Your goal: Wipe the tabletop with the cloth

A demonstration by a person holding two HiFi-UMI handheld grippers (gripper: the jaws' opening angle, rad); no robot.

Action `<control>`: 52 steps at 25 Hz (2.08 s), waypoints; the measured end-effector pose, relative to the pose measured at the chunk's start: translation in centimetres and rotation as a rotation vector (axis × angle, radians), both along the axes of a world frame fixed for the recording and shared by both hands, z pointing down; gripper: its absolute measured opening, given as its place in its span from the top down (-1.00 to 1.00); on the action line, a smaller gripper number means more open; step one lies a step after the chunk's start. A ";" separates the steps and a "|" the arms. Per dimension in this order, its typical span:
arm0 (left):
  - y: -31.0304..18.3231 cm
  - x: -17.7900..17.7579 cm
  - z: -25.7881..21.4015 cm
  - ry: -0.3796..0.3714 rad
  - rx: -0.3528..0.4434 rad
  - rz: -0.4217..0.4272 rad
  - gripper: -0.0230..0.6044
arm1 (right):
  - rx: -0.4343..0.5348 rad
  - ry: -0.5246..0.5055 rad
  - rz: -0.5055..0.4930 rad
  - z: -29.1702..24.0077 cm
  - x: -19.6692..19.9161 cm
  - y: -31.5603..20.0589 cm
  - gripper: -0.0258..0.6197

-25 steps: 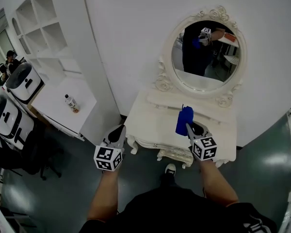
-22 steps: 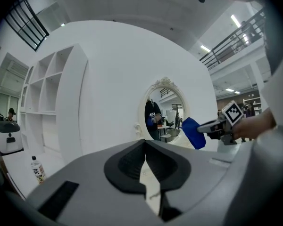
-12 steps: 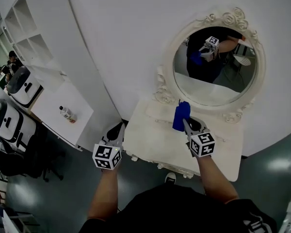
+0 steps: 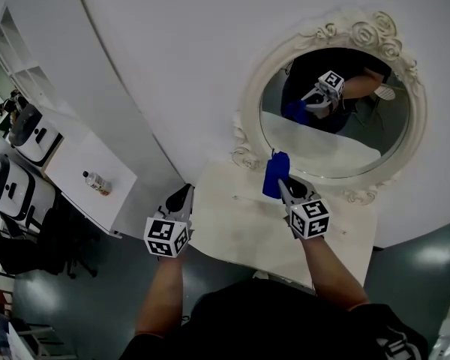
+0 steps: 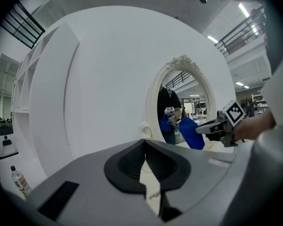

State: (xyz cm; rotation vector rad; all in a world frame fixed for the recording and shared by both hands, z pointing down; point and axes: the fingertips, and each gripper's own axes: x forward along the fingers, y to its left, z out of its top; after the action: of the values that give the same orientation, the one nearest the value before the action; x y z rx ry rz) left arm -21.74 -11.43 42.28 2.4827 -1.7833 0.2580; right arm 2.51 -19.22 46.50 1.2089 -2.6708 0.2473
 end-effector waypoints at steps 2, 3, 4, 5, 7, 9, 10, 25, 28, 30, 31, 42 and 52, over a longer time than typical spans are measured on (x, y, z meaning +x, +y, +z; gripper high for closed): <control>-0.8 0.2 0.1 -0.001 -0.004 0.010 0.88 | -0.005 -0.004 0.007 0.2 0.1 -0.5 0.79; -1.3 0.2 0.2 0.000 -0.003 0.014 0.88 | -0.007 -0.003 0.011 0.3 0.2 -0.8 0.79; -1.7 0.2 0.1 0.002 -0.001 0.019 0.88 | -0.008 -0.002 0.015 0.4 0.2 -1.0 0.79; -2.1 0.1 0.2 0.004 0.002 0.023 0.88 | -0.010 0.000 0.021 0.4 0.1 -1.3 0.79; -2.9 -0.2 0.2 0.009 0.007 0.036 0.88 | -0.011 0.003 0.034 0.4 -0.2 -1.6 0.79; -3.7 -0.7 0.4 0.015 0.010 0.053 0.88 | -0.007 0.009 0.049 0.3 -0.7 -1.8 0.79; -4.2 -1.0 0.5 0.018 0.012 0.064 0.88 | -0.004 0.013 0.058 0.2 -1.0 -1.9 0.79; -9.6 -6.9 0.0 0.025 0.038 0.179 0.88 | -0.010 0.029 0.158 0.1 -6.5 -4.4 0.79; -10.3 -7.9 0.0 0.024 0.038 0.185 0.88 | -0.027 0.027 0.151 0.7 -7.9 -5.1 0.79; -10.7 -8.6 0.2 0.022 0.034 0.188 0.88 | -0.043 0.025 0.139 1.4 -9.3 -5.7 0.79; -10.8 -8.9 0.4 0.021 0.032 0.188 0.88 | -0.051 0.023 0.132 1.8 -10.0 -6.0 0.79; -11.3 -13.7 2.7 0.010 -0.007 0.179 0.88 | -0.211 0.022 0.002 9.7 -20.3 -7.2 0.79; -10.6 -17.2 5.4 0.008 -0.061 0.149 0.88 | -0.398 0.100 -0.138 20.8 -30.0 -5.5 0.79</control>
State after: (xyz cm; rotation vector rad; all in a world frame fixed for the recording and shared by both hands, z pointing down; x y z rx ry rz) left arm -38.95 -22.05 47.71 2.5733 -1.5644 0.3062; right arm -27.48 -24.73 67.31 0.8870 -2.4471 0.6413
